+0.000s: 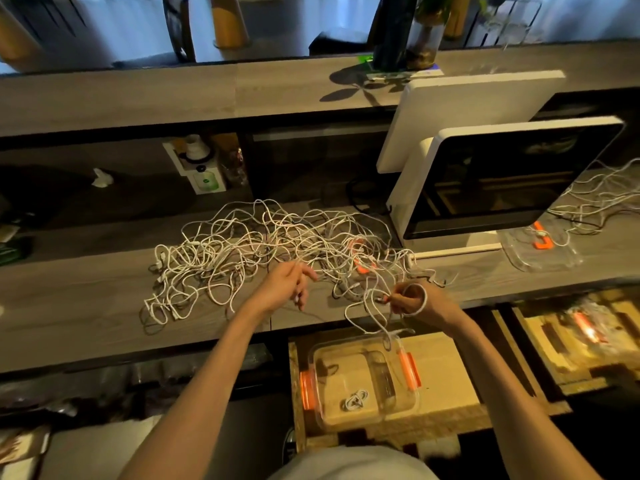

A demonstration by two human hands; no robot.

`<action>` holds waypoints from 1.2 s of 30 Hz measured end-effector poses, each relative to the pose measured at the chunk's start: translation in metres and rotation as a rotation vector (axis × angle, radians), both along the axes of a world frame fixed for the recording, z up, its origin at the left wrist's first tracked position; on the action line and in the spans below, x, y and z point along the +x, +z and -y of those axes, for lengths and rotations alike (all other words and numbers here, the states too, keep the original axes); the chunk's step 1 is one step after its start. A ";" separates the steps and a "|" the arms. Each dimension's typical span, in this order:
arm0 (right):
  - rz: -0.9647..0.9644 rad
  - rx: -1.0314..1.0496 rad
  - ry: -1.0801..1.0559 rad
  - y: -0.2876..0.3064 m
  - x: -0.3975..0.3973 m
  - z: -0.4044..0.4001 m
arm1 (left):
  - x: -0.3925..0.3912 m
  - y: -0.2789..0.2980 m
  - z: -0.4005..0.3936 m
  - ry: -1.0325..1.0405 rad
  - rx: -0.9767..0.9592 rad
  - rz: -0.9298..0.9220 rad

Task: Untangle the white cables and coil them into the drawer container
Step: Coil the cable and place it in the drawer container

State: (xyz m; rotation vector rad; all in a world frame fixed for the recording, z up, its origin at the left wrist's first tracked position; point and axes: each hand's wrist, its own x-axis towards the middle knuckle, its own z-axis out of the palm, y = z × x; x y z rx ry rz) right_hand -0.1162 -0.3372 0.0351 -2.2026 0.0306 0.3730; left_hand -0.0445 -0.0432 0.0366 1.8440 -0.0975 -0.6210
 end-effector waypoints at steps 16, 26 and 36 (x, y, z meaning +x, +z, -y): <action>-0.477 -0.453 -0.281 -0.112 -0.061 0.052 | -0.053 0.002 0.014 -0.022 0.142 0.223; 0.031 0.205 0.028 -0.047 -0.043 -0.039 | -0.061 0.013 0.019 -0.193 -0.073 0.191; 0.110 0.356 -0.129 -0.038 -0.042 -0.067 | -0.063 -0.012 0.013 0.335 -0.223 0.064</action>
